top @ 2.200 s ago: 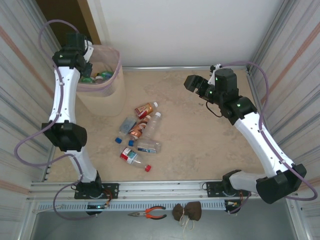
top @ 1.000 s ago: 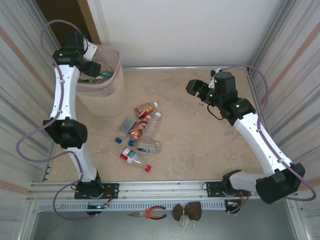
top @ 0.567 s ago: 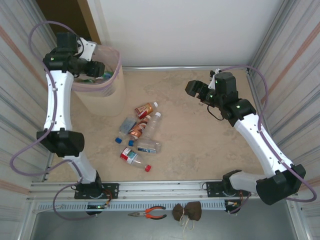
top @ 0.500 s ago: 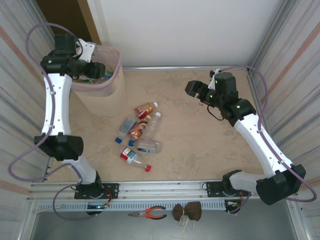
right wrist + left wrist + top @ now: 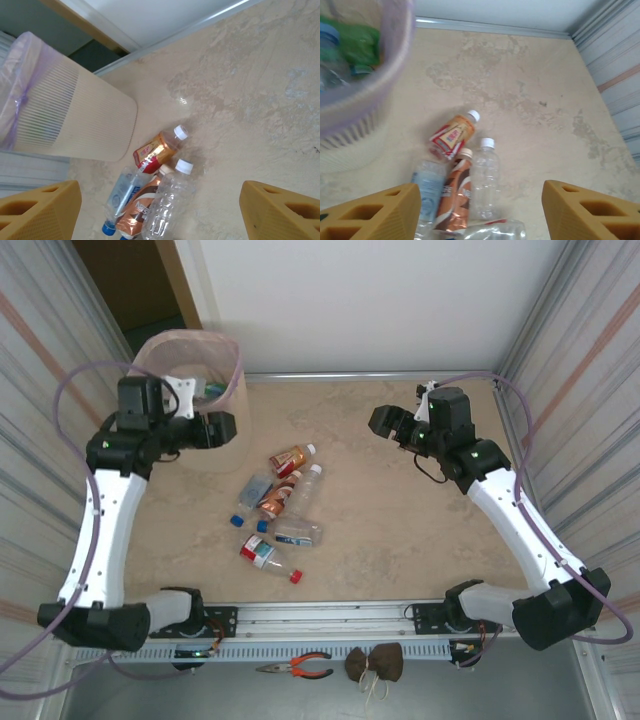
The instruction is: Put the plastic bottles in the bin
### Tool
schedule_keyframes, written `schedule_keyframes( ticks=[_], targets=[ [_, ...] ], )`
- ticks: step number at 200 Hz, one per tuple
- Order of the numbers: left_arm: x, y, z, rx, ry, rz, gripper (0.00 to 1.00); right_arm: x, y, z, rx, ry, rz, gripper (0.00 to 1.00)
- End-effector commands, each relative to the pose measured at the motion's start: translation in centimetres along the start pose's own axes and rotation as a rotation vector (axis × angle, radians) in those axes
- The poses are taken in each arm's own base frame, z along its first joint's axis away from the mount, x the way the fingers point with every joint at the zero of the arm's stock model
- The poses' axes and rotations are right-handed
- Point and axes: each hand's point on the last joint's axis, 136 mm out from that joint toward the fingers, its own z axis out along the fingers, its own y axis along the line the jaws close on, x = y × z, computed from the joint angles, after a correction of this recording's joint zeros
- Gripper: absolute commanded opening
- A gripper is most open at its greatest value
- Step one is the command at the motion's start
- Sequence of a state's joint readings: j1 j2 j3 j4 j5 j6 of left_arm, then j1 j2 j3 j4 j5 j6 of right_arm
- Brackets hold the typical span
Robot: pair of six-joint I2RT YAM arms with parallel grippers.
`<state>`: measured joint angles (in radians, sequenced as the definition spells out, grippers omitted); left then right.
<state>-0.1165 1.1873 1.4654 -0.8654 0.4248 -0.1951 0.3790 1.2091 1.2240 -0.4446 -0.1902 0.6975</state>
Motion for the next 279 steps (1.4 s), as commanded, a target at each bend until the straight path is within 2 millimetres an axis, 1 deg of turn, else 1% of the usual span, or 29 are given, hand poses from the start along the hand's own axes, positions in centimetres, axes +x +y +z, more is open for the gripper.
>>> schedule_keyframes(
  ticks=[1,14,27,61,96,125,159,189,216,233,257,279],
  targets=[
    [1.2,-0.5,0.0,0.000,-0.042,-0.127,0.67,0.1,0.3,-0.1,-0.031,0.005,-0.017,0.81],
    [3.2,-0.1,0.6,-0.017,-0.020,-0.181,0.67,0.4,0.2,0.0,-0.033,0.014,-0.015,0.81],
    [5.1,0.7,1.3,-0.044,0.007,-0.259,0.67,0.6,0.1,0.2,-0.035,0.018,-0.010,0.81],
    [11.1,2.7,3.0,-0.117,0.102,-0.419,0.70,1.2,-0.1,0.2,-0.041,0.032,-0.002,0.81],
    [16.7,4.1,4.1,-0.174,0.184,-0.551,0.79,1.9,-0.6,0.1,-0.035,0.042,0.006,0.81],
    [21.3,4.8,5.0,-0.197,0.251,-0.646,0.83,2.5,-1.0,0.2,-0.030,0.052,0.015,0.81],
    [26.0,6.0,5.6,-0.242,0.307,-0.749,0.88,3.2,-1.2,0.2,-0.024,0.061,0.022,0.81],
    [28.5,6.2,6.7,-0.219,0.328,-0.838,0.91,3.7,-1.0,0.3,-0.025,0.068,0.019,0.81],
    [30.0,5.9,7.7,-0.185,0.337,-0.891,0.91,4.3,-0.8,0.5,-0.022,0.077,0.014,0.81],
    [30.3,5.5,8.4,-0.156,0.334,-0.924,0.91,4.5,-0.7,0.6,-0.020,0.079,0.011,0.81],
    [31.2,5.0,8.8,-0.145,0.345,-0.939,0.91,4.6,-0.4,0.9,-0.021,0.081,0.006,0.81],
    [31.7,4.8,9.1,-0.131,0.341,-0.953,0.87,4.8,-0.3,1.1,-0.019,0.086,0.004,0.81]
  ],
)
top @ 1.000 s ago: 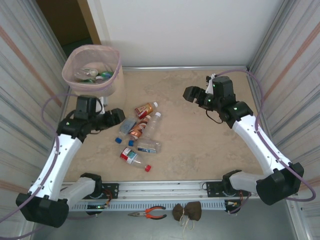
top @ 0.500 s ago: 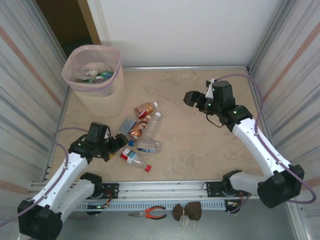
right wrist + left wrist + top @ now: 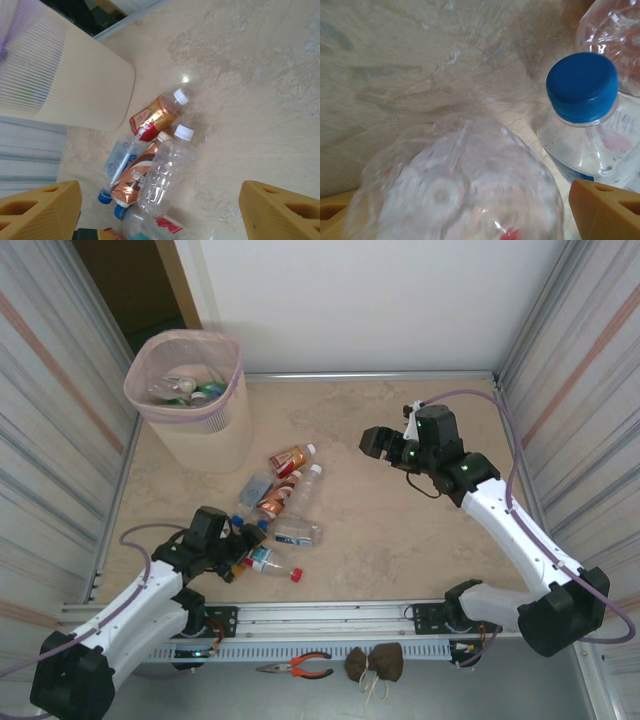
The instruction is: Put the plastic bottles in the bin
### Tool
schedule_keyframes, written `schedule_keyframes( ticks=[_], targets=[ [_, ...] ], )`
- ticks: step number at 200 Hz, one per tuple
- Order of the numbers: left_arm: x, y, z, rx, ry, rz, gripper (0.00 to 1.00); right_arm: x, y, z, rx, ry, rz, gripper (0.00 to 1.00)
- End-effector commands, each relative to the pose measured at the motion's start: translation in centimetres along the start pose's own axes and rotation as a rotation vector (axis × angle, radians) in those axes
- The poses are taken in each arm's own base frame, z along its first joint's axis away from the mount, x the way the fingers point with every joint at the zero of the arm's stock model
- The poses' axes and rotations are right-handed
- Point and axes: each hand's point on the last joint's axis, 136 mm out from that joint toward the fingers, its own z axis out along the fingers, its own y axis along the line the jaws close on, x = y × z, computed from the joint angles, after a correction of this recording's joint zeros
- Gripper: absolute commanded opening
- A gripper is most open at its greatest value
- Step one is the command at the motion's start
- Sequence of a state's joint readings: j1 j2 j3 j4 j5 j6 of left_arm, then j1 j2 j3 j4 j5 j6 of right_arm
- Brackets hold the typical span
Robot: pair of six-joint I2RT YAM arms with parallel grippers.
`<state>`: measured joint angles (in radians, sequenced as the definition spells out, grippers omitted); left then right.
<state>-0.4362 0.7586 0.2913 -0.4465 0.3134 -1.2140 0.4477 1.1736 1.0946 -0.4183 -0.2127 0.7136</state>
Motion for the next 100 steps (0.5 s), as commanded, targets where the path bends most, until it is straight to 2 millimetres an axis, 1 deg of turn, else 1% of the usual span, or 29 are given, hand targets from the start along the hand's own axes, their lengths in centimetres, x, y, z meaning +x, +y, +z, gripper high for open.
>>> schedule_keyframes(
  ticks=[1,72,100],
  targets=[
    [0.12,-0.90,0.39,0.061,-0.005,-0.046,0.86,-0.19,0.31,-0.03,-0.004,-0.021,0.009,0.81],
    [-0.09,-1.44,0.66,0.080,-0.018,-0.040,0.69,-0.13,0.24,0.33,0.005,-0.015,0.006,0.81],
    [-0.16,-1.78,0.64,0.081,-0.016,-0.030,0.65,-0.14,0.19,0.41,0.009,-0.015,0.007,0.81]
  ],
)
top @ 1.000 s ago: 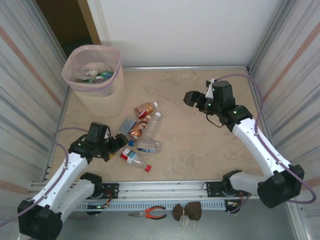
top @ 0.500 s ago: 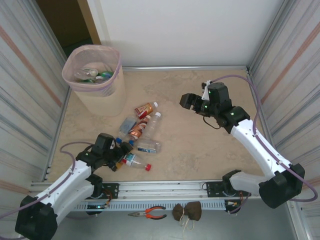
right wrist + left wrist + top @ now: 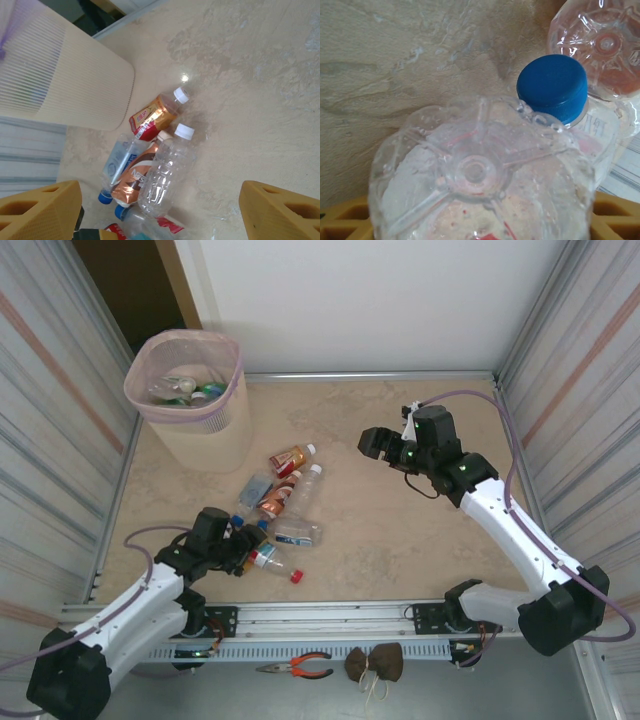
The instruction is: Put the plastic bottles in the bin
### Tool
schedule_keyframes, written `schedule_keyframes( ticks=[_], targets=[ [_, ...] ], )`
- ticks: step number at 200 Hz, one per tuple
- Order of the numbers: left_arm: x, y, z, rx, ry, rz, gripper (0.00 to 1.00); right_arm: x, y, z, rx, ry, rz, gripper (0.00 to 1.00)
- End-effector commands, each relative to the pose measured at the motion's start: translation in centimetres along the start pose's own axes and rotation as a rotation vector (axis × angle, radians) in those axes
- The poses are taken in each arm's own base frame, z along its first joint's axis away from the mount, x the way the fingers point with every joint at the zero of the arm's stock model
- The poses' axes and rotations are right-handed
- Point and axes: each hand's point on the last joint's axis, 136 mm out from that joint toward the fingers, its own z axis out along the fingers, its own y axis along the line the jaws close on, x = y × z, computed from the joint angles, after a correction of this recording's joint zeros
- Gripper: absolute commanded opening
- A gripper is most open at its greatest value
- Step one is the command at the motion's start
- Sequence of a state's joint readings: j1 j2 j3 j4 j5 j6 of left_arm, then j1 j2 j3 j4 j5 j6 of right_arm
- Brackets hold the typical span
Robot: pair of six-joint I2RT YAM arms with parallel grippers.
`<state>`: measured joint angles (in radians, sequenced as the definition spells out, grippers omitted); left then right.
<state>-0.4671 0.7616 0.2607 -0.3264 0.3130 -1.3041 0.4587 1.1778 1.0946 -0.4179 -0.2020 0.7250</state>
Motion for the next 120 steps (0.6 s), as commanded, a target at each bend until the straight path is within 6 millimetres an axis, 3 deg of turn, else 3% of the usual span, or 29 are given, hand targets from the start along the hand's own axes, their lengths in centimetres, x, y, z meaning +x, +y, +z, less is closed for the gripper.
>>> schedule_keyframes(
  ticks=[1,70,120],
  targets=[
    [-0.2,-0.3,0.1,0.004,-0.010,0.009,0.64,-0.3,0.1,0.2,0.004,-0.018,0.000,0.81],
    [-0.6,-2.6,-1.1,0.025,-0.030,0.123,0.63,-0.5,-0.1,-0.1,0.016,-0.029,-0.004,0.81],
    [-1.0,-7.5,-4.0,0.090,-0.066,0.369,0.60,-0.8,-0.3,-0.7,0.030,-0.050,-0.014,0.81]
  ],
)
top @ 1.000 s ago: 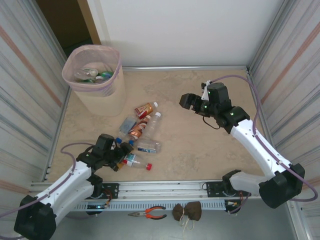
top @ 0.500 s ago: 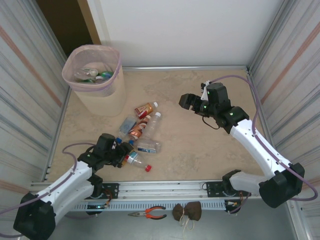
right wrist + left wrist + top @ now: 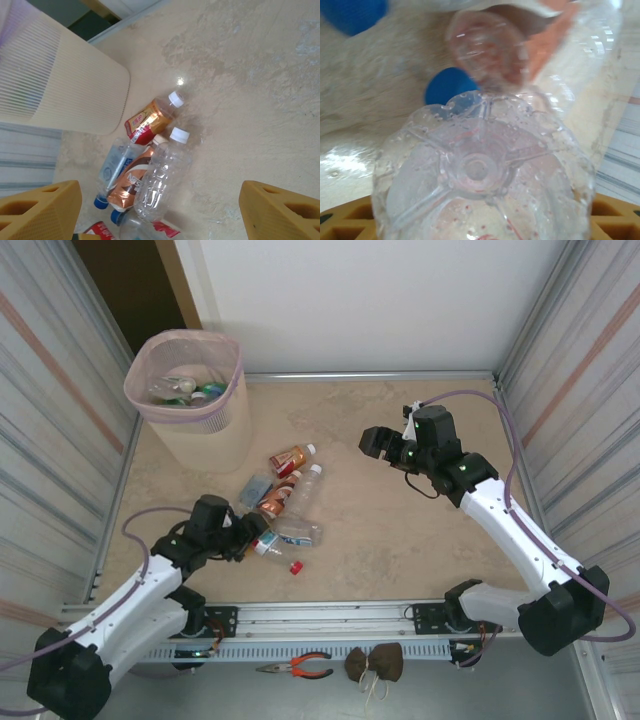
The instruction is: Put the plastic bottles in the bin
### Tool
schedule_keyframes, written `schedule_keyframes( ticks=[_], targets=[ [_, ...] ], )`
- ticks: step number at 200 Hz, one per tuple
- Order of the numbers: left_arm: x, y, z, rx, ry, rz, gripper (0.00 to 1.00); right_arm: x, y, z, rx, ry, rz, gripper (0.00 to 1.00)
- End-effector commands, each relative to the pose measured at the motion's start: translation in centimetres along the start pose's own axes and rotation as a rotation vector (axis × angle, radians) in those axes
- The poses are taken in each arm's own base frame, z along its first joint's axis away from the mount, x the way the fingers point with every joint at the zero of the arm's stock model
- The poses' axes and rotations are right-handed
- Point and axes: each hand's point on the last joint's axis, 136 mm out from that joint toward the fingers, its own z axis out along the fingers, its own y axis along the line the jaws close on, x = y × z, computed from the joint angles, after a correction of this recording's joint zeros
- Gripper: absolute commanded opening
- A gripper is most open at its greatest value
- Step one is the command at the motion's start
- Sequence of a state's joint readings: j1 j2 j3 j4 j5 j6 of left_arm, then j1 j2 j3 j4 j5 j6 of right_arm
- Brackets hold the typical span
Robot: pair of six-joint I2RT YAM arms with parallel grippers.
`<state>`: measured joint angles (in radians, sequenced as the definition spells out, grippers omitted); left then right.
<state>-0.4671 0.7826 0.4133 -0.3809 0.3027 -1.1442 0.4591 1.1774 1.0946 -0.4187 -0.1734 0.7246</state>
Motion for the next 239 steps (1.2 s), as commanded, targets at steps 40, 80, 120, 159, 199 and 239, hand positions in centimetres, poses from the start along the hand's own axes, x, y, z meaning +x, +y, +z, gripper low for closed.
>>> schedule_keyframes(
  ticks=[40,80,120,159,199,239],
  targets=[
    [-3.0,-8.6,-4.8,0.105,-0.100,0.450,0.59,-0.8,-0.2,-1.1,0.023,-0.051,-0.016,0.81],
    [-5.8,-15.6,-8.5,0.176,-0.197,0.687,0.57,-1.3,-0.3,-1.4,0.028,-0.060,-0.018,0.81],
    [-9.6,-22.3,-12.4,0.174,-0.324,0.921,0.56,-1.9,-0.2,-1.5,0.029,-0.069,-0.018,0.81],
    [-14.2,-26.6,-16.0,0.105,-0.446,1.046,0.56,-2.4,-0.4,-1.9,0.034,-0.085,-0.017,0.81],
    [-19.8,-28.9,-20.0,0.053,-0.611,1.076,0.55,-2.7,-0.5,-2.4,0.040,-0.096,-0.014,0.81],
    [-25.6,-29.0,-23.2,0.038,-0.729,1.031,0.52,-2.8,-0.4,-2.8,0.044,-0.098,-0.018,0.81]
  ],
)
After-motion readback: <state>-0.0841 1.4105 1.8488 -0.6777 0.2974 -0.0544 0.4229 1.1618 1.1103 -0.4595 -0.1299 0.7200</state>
